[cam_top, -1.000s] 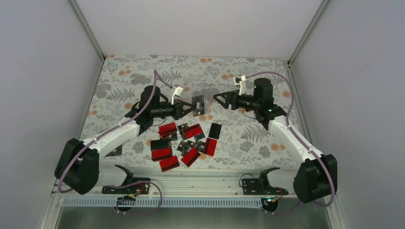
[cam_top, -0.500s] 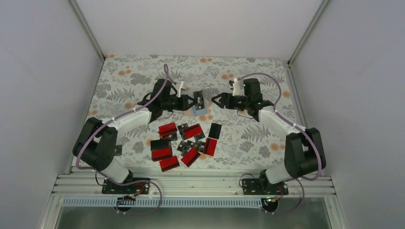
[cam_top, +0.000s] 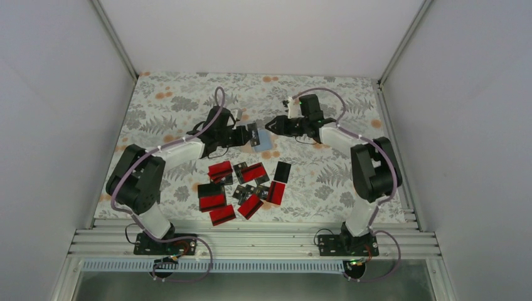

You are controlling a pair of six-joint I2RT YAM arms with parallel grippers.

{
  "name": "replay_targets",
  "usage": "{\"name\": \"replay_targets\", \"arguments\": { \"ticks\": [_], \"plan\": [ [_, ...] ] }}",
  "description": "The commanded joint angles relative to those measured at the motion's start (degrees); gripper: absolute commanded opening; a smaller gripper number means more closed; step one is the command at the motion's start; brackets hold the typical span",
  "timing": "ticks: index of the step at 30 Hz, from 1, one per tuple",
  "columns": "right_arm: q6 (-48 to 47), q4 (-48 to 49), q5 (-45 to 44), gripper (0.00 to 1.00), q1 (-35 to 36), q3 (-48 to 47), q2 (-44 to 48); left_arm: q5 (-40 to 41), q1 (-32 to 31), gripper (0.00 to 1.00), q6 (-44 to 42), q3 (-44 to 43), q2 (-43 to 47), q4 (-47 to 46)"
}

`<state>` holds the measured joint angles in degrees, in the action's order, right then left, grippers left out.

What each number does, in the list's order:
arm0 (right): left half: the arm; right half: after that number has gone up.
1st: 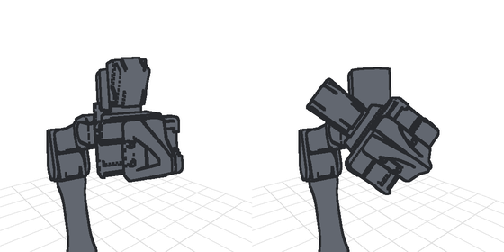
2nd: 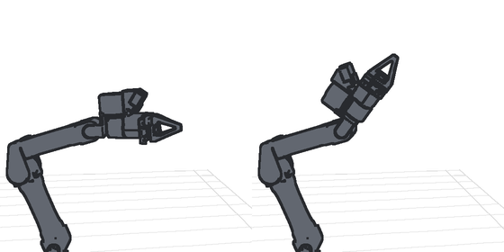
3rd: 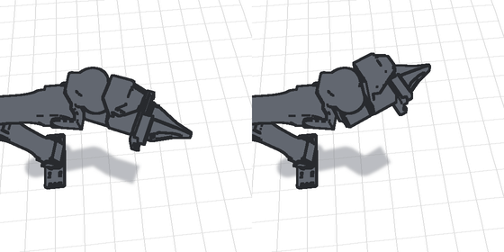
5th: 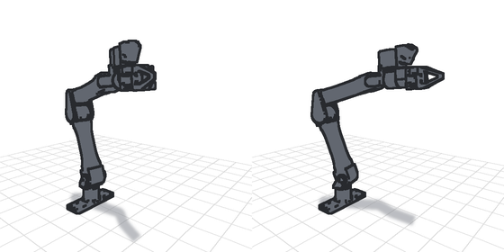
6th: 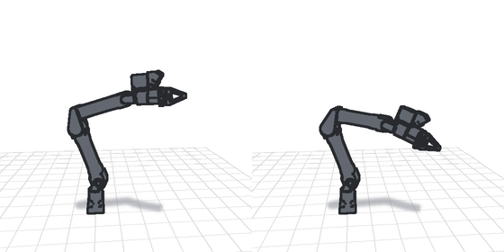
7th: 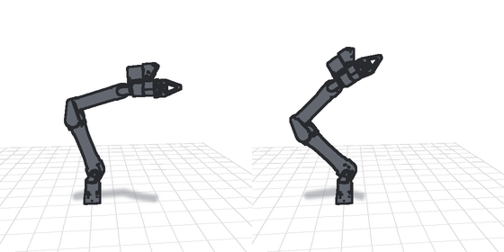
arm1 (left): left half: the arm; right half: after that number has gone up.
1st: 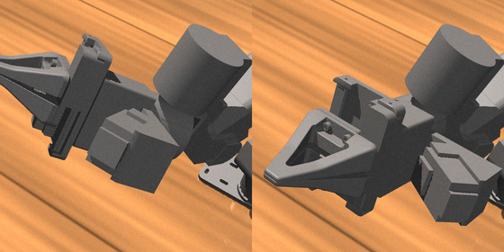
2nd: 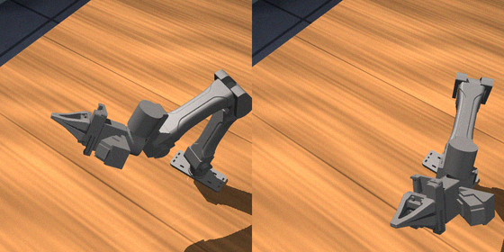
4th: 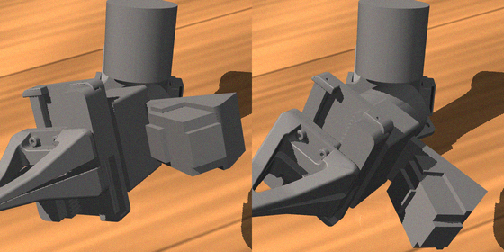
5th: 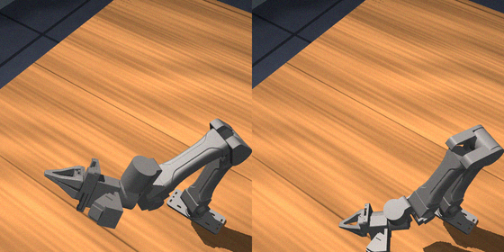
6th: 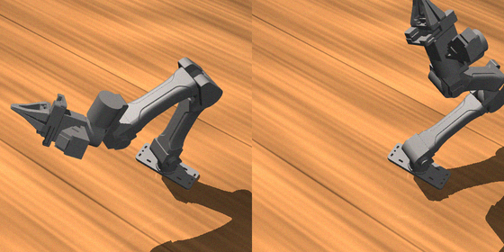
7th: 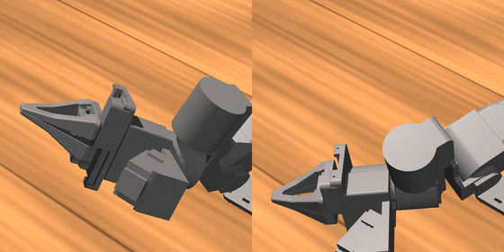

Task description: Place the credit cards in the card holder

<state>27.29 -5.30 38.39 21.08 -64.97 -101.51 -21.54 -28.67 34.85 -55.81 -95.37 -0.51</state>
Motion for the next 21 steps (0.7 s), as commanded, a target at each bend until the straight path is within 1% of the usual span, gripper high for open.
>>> {"name": "replay_targets", "arguments": {
  "ticks": [1, 6, 12, 16, 21],
  "plan": [
    [-0.31, -1.07, -0.39, 0.35, 1.21, -4.88, -6.03, 4.46, 0.47, 0.02, 1.62, -0.99, -1.21, 2.09],
    [-1.45, -3.53, -0.44, 0.29, 1.68, -10.5, -12.2, 5.51, 1.29, 0.02, 2.22, -0.54, -2.36, 2.62],
    [-2.02, -5.7, -2.59, 0.24, 1.68, -14.58, -17.49, 6.72, 1.84, 0.02, 3.49, -0.43, -3.33, 3.16],
    [-2.61, -6.95, -4.81, 0.2, 1.7, -15.54, -19.7, 6.38, 2.05, 0.02, 3.65, -0.44, -4.33, 3.02],
    [-3.16, -8.29, -8.65, 0.17, 1.61, -14.55, -20.75, 4.65, 2.34, 0.02, 3.89, -0.52, -6.11, 1.39]
  ]
}}
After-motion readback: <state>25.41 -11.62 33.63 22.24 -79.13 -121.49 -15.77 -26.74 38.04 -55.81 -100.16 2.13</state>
